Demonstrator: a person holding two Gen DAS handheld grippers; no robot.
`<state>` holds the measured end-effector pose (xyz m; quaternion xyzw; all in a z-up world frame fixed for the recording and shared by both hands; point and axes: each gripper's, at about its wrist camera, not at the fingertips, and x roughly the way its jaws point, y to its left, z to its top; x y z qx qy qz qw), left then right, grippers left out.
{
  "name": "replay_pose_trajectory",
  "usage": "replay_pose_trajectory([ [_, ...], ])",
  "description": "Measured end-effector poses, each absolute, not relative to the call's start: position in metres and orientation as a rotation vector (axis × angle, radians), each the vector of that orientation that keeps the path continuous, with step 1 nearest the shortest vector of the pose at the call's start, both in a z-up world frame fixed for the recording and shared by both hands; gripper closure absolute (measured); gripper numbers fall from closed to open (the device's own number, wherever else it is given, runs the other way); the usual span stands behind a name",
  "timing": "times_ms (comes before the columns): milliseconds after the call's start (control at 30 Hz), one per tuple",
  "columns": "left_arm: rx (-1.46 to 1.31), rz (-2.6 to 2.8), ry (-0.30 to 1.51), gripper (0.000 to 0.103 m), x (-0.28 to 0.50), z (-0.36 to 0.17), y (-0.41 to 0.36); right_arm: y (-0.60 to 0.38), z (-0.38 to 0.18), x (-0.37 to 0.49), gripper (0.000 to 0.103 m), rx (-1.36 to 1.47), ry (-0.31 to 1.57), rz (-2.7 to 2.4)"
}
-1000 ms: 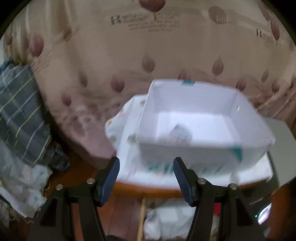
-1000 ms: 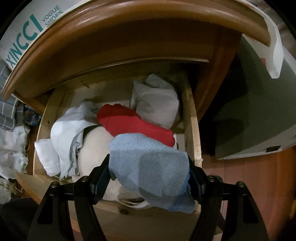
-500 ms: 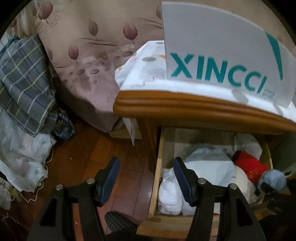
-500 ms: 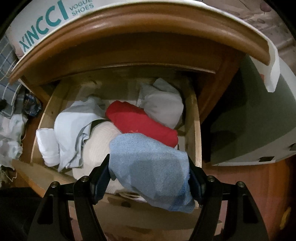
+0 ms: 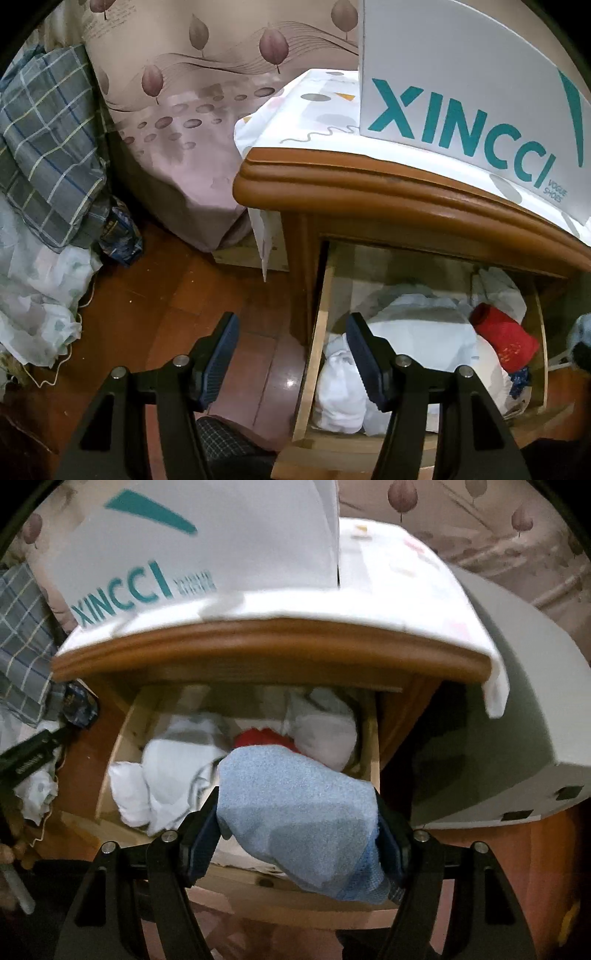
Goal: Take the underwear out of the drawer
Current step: 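Lift the light blue sock with the right gripper and drop it into the shoe box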
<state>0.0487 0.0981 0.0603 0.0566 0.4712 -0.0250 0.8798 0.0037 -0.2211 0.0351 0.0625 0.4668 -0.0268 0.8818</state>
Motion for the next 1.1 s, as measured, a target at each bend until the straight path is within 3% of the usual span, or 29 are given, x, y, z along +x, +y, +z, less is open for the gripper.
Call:
replay_pose_trajectory([
  [700, -0.025, 0.025, 1.035, 0.041, 0.056, 0.056, 0.123, -0.218, 0.203, 0.031, 0.033, 0.003, 0.770, -0.043],
  [1100, -0.114, 0.110, 1.044, 0.041, 0.059, 0.055, 0.146, -0.204, 0.232, 0.115, 0.033, 0.000, 0.818, -0.024],
])
